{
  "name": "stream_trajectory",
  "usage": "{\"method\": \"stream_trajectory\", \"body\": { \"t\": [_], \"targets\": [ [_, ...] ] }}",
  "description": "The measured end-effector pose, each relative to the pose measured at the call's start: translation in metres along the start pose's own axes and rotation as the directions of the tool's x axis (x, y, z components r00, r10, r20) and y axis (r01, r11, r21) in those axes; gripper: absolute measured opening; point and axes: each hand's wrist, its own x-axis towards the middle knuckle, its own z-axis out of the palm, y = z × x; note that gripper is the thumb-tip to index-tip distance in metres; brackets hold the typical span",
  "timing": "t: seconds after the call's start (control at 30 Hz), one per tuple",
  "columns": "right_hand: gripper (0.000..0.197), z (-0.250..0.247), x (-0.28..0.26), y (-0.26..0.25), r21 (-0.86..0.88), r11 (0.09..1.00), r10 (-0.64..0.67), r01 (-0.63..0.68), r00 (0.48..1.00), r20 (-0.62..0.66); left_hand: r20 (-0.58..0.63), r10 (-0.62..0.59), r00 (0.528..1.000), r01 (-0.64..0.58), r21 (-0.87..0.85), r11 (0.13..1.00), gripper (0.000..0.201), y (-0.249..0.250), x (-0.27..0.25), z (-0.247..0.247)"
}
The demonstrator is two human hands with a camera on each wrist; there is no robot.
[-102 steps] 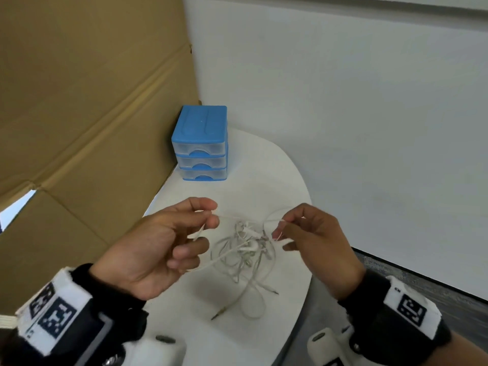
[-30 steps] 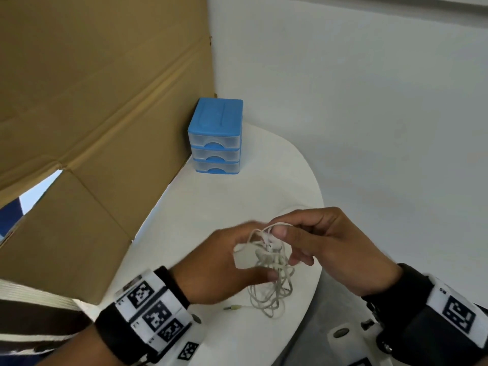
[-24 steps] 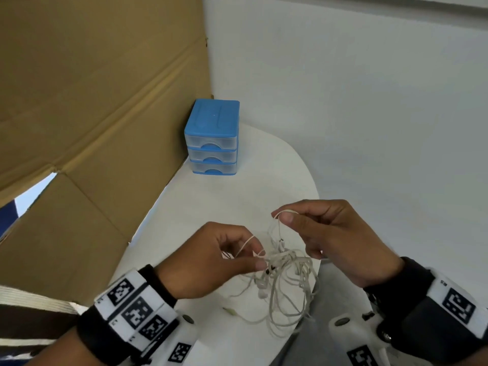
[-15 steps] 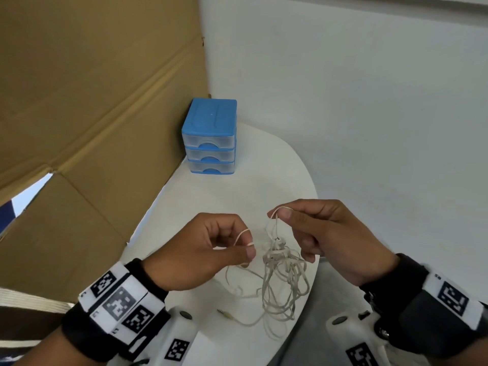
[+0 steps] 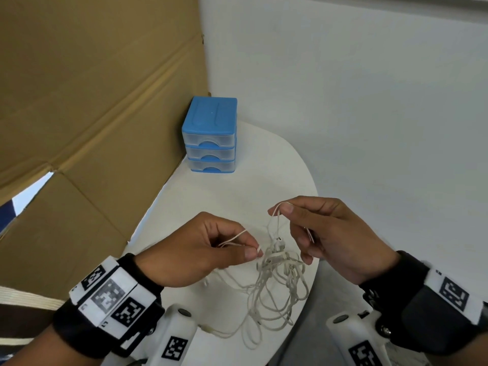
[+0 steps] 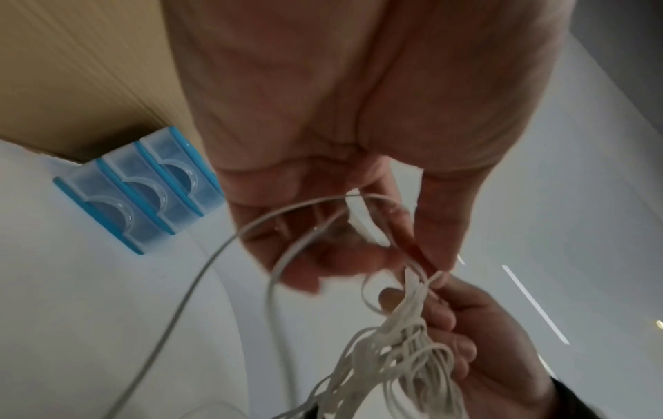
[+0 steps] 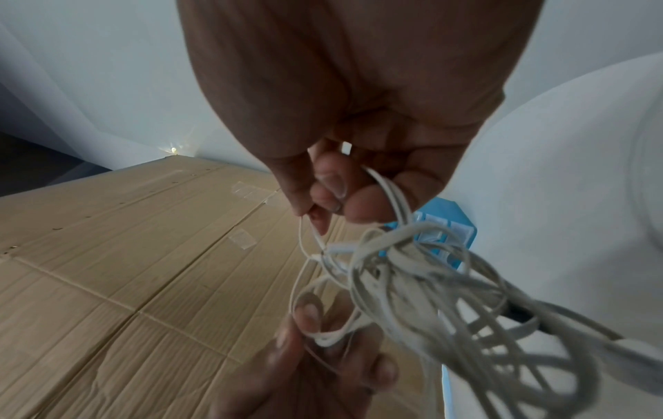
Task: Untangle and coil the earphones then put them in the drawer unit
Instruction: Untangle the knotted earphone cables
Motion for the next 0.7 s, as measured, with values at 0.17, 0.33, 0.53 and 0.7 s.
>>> {"method": "stream_trajectory", "body": {
  "t": [0.17,0.33,0.53,0.7],
  "targets": [
    [0.022,0.001,-0.001,0.0,0.002,1.0,0.005,-0.005,1.0,0.002,-0.055,0.026,0.998,-0.029,-0.056,0.998,0.01,-0.001,0.002,-0.005],
    [0.022,0.001,-0.003,0.0,-0.013,1.0,-0.023,0.024,1.0,0.021,-0.105,0.08,0.991,-0.094,-0.133,0.987,0.018,0.004,0.003,-0.003],
    [0.003,0.006,-0.007,-0.002,-0.094,0.971,-0.23,0.219,0.965,-0.125,-0.316,0.116,0.942,-0.099,0.071,0.993,0.014,0.002,0.004,0.005],
    [0.003,0.021,-0.015,-0.002,-0.134,0.944,-0.312,0.302,0.948,-0.061,-0.253,0.096,0.963,-0.089,0.04,0.995,0.027,0.013,0.0,0.02]
  ]
}}
